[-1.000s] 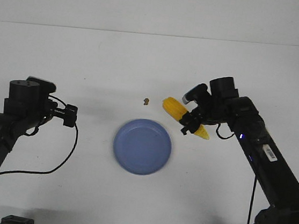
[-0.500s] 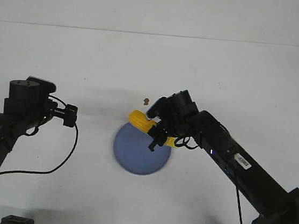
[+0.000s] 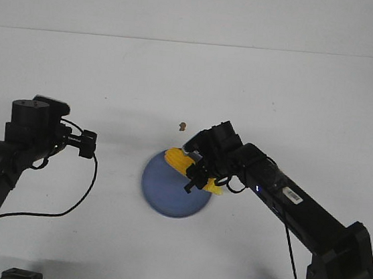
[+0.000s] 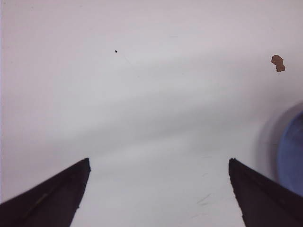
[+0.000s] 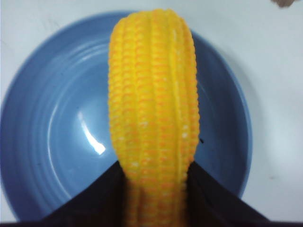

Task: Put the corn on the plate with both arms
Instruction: 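Carry the held corn with the right gripper over the blue plate and lower it, then open the right gripper to release the corn and lift away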

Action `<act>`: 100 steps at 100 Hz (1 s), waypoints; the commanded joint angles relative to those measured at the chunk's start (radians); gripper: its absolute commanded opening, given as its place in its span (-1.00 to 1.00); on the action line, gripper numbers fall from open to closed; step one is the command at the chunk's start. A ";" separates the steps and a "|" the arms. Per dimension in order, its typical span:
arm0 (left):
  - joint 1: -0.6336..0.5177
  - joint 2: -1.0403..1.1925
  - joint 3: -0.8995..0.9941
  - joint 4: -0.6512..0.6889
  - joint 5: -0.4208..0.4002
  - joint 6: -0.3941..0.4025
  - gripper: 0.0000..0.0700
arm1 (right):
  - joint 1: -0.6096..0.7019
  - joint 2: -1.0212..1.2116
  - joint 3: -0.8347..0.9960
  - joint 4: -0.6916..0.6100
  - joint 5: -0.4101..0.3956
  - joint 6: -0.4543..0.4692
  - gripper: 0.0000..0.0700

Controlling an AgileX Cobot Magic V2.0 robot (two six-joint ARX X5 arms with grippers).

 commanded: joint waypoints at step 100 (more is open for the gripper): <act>-0.001 0.007 0.011 0.007 0.001 -0.002 0.70 | -0.008 -0.007 0.006 0.054 0.023 0.074 0.52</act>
